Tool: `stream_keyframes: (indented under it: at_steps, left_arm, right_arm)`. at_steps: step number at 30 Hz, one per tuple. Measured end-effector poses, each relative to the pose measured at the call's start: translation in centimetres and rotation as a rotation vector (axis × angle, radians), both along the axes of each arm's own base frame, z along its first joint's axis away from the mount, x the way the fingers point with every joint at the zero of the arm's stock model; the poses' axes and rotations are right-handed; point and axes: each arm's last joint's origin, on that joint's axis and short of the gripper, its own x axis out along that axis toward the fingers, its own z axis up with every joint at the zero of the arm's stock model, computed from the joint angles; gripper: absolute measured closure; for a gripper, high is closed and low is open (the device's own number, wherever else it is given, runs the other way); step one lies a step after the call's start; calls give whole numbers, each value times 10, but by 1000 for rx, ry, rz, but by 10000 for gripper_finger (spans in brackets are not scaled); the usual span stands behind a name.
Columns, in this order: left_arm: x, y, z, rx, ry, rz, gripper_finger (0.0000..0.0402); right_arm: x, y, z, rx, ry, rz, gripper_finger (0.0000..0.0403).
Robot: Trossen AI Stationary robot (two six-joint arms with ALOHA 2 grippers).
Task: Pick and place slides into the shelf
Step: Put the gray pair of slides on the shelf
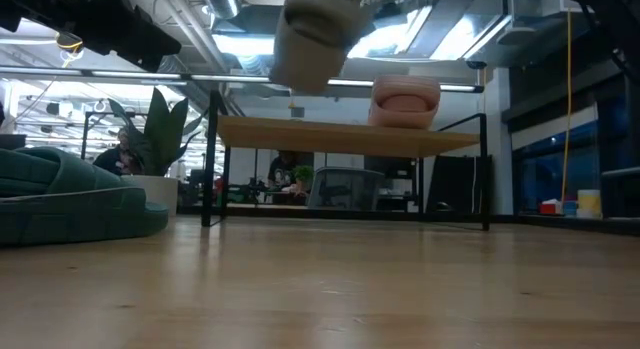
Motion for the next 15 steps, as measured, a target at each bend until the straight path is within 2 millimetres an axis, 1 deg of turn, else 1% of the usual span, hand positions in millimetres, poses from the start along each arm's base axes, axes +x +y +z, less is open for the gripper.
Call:
stream_keyframes:
  at_steps: [5, 10, 15]
  left_arm:
    - [0, 0, 0, -1, 0, 0, 401]
    - [0, 0, 0, -1, 0, 0, 401]
    - [0, 0, 0, -1, 0, 0, 401]
  right_arm:
    - [7, -7, -13, 4, 34, -15, 391]
    - [6, -17, -18, 27, 50, -61, 391]
    - [2, -27, -26, 50, 109, -100, 391]
